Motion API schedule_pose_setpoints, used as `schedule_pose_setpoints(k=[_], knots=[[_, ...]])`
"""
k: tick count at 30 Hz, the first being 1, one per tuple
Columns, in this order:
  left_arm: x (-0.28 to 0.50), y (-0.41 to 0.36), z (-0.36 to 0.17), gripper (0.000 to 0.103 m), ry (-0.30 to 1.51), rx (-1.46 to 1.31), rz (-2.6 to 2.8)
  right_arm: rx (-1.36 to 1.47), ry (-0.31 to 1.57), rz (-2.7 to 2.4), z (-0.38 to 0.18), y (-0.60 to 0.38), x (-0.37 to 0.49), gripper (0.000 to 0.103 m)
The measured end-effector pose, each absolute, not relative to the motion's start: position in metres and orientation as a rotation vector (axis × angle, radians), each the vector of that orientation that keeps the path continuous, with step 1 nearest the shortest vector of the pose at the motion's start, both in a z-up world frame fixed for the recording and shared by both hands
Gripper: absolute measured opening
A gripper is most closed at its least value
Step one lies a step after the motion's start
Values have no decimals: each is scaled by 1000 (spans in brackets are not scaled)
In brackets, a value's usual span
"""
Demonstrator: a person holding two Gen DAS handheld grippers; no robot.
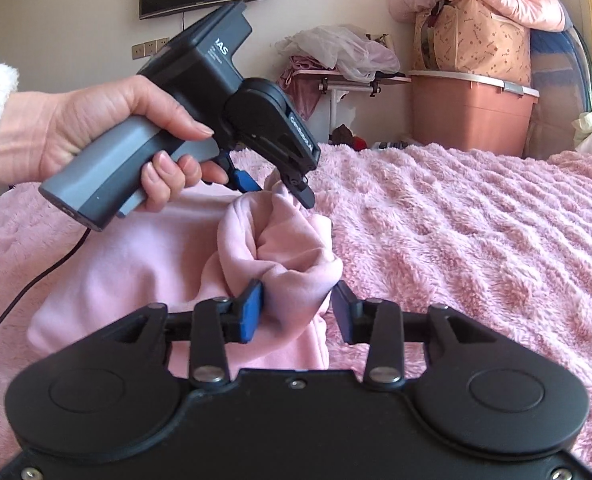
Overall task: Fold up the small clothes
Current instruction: 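Open both grippers and release the folded bundle, then pinch and tuck the bundle's folded edge with the right gripper, then open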
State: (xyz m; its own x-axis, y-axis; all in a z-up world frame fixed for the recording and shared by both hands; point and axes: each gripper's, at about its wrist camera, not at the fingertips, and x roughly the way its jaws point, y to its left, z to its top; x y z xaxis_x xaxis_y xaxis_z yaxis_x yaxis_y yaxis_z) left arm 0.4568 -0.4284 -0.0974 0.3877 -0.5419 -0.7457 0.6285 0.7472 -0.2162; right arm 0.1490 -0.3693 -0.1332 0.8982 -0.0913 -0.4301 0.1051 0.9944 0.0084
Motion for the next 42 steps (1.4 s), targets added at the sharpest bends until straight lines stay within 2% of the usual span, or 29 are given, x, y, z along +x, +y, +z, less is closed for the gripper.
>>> schedule_pose_setpoints(k=[6, 13, 15, 20, 21, 22, 25, 33, 42], knots=[[422, -356, -59, 50, 826, 49, -778, -128, 417, -94, -109, -362, 139, 44], [364, -270, -87, 50, 862, 3, -698, -199, 530, 72, -97, -372, 192, 43], [354, -258, -100, 50, 881, -38, -681, -183, 595, 93, -99, -375, 209, 36], [340, -256, -130, 50, 899, -87, -663, -119, 719, 96, -108, -380, 232, 35], [338, -257, -132, 50, 890, -81, -659, -113, 728, 95, -109, -379, 233, 32], [336, -259, -136, 51, 884, -77, -658, -93, 739, 99, -110, -379, 234, 23], [336, -263, -147, 52, 888, -100, -645, -58, 758, 102, -115, -381, 236, 16], [344, -260, -138, 52, 879, -171, -649, 3, 708, 63, -100, -400, 235, 12], [341, -273, -161, 56, 840, -87, -655, 84, 734, 58, -144, -413, 245, 11]])
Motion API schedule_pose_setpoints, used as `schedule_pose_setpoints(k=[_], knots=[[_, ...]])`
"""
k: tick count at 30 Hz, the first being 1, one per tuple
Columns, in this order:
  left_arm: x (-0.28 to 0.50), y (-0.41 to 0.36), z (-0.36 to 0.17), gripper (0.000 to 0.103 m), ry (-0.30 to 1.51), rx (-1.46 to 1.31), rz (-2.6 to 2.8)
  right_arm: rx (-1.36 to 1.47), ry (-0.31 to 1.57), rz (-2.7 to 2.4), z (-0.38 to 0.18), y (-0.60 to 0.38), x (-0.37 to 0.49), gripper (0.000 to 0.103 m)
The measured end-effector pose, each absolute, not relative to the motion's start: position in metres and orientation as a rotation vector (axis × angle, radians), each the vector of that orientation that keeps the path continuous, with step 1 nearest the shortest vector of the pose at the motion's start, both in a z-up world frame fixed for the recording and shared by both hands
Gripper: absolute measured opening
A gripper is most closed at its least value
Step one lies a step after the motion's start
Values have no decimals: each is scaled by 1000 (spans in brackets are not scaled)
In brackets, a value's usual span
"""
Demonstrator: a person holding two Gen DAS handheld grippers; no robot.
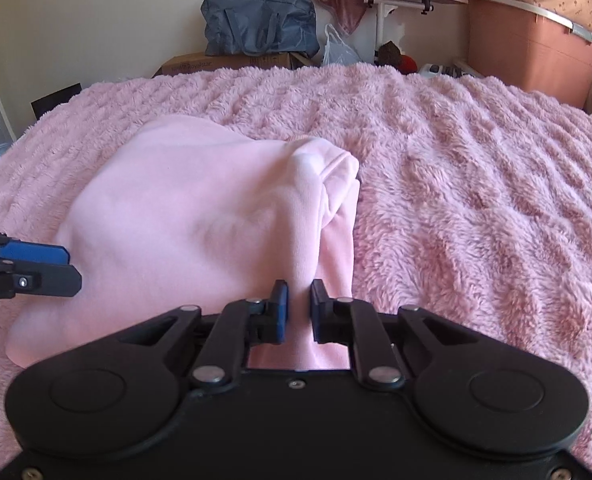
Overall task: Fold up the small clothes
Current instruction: 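Pinch and tuck the bundle's folded edge with the right gripper, then open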
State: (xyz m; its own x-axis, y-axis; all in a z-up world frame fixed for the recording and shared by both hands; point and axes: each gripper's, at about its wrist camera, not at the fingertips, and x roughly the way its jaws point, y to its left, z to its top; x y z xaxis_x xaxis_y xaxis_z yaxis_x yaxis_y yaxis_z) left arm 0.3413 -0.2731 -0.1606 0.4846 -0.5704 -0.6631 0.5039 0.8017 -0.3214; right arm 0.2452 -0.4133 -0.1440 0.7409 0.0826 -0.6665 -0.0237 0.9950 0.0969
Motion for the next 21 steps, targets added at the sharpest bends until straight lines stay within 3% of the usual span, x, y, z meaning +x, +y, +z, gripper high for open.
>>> schedule_pose_setpoints(k=[12, 21], knots=[[355, -266, -110, 55, 724, -108, -656, 33, 612, 103, -102, -408, 241, 20], [419, -270, -105, 55, 755, -141, -565, 27, 658, 76, -98, -414, 312, 20]])
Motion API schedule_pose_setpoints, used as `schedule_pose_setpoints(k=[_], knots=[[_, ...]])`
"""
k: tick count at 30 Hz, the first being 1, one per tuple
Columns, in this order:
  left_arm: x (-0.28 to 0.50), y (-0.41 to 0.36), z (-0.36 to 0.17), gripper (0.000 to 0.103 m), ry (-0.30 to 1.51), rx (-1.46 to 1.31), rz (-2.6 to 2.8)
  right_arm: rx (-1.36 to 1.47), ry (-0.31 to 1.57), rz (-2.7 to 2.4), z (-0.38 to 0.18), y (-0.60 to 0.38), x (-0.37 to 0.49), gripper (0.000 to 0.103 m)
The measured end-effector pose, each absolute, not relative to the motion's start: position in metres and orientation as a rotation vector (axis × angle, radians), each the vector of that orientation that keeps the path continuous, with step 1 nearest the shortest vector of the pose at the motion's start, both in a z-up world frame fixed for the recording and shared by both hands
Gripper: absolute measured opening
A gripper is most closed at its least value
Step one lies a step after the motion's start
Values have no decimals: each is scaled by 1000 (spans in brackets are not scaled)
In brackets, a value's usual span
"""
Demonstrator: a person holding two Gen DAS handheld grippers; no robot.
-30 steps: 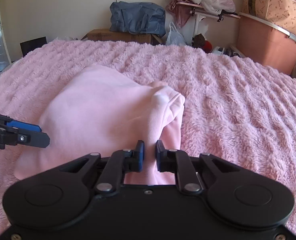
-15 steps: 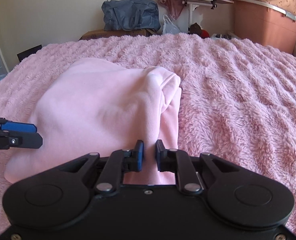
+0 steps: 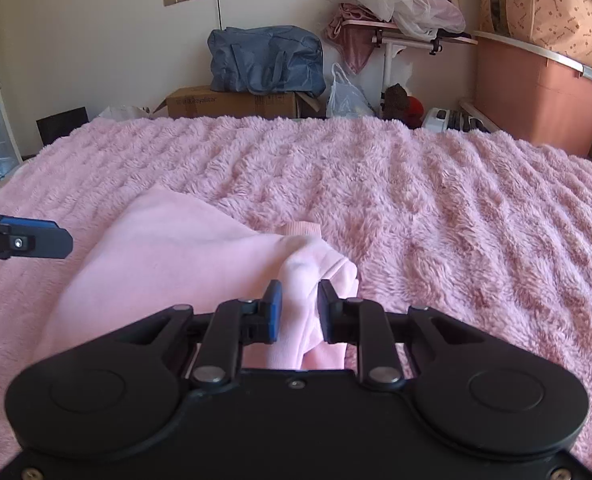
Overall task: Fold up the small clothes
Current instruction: 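Pinch and tuck the bundle's folded edge with the right gripper, then open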
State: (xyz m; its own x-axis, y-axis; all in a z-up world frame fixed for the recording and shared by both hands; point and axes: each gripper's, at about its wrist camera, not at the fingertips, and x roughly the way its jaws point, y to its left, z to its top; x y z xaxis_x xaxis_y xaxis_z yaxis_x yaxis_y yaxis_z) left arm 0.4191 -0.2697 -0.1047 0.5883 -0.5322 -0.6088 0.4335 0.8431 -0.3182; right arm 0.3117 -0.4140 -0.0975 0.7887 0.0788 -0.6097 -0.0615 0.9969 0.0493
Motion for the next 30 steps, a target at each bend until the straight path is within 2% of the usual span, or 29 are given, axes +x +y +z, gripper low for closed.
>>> schedule_pose_setpoints(k=[6, 17, 23, 26, 30], knots=[[443, -280, -135, 55, 843, -148, -528, -45, 684, 68, -113, -405, 329, 20], [444, -290, -161, 57, 836, -68, -522, 11, 757, 22, -150, -416, 341, 22], [429, -277, -131, 56, 784, -98, -526, 10, 660, 55, -114, -412, 312, 22], [396, -260, -112, 57, 732, -123, -568, -22, 594, 111, -90, -403, 278, 22], [350, -247, -113, 57, 749, -146, -617, -61, 583, 176, -80, -390, 239, 22]])
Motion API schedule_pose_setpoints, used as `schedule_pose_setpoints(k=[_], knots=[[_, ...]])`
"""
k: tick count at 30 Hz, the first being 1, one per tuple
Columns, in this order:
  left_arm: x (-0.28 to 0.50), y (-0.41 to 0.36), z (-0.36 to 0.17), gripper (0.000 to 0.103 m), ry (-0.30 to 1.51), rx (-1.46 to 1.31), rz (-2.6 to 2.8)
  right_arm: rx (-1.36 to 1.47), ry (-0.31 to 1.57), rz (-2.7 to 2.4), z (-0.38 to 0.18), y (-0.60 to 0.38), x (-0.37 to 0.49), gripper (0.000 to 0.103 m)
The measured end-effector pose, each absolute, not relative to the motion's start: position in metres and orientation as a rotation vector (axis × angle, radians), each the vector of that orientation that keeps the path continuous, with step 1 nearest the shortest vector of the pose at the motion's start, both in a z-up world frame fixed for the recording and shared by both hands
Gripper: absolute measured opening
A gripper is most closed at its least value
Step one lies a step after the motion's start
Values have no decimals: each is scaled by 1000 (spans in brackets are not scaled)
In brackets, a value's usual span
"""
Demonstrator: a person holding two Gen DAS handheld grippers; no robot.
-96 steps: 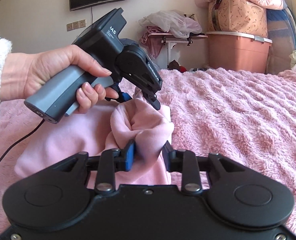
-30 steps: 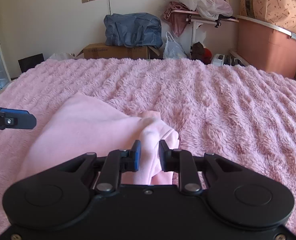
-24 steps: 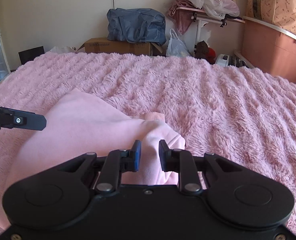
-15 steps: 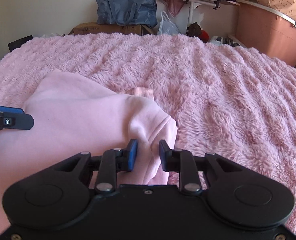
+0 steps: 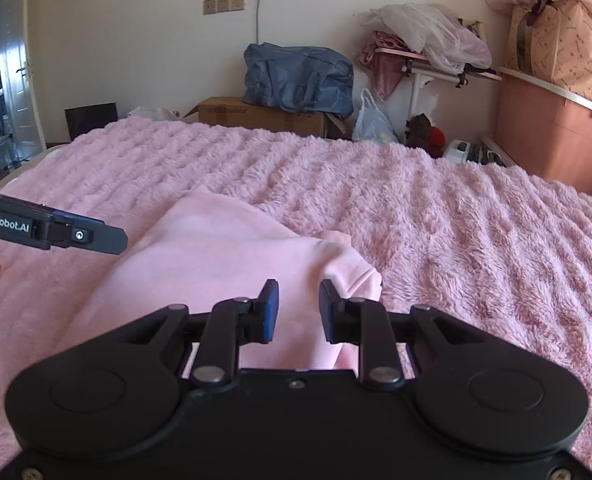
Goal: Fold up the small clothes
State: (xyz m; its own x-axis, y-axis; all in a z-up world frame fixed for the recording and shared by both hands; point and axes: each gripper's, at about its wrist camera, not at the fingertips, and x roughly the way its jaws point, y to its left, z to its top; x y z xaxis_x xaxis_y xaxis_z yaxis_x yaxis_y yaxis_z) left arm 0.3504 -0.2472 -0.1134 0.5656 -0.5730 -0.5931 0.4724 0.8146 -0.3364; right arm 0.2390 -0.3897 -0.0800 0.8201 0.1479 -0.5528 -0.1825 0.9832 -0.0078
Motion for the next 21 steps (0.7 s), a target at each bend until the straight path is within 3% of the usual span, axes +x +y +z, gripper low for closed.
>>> schedule_pose_setpoints(k=[11, 17, 20, 21], knots=[[304, -262, -167, 58, 858, -138, -624, -72, 704, 135, -126, -387, 221, 22], [309, -266, -179, 58, 881, -133, -613, -26, 733, 131, -150, -394, 219, 16], [310, -257, -160, 58, 854, -163, -639, 11, 703, 171, -138, -399, 216, 19], [311, -250, -150, 58, 824, -172, -642, 56, 687, 205, -131, -406, 216, 27]])
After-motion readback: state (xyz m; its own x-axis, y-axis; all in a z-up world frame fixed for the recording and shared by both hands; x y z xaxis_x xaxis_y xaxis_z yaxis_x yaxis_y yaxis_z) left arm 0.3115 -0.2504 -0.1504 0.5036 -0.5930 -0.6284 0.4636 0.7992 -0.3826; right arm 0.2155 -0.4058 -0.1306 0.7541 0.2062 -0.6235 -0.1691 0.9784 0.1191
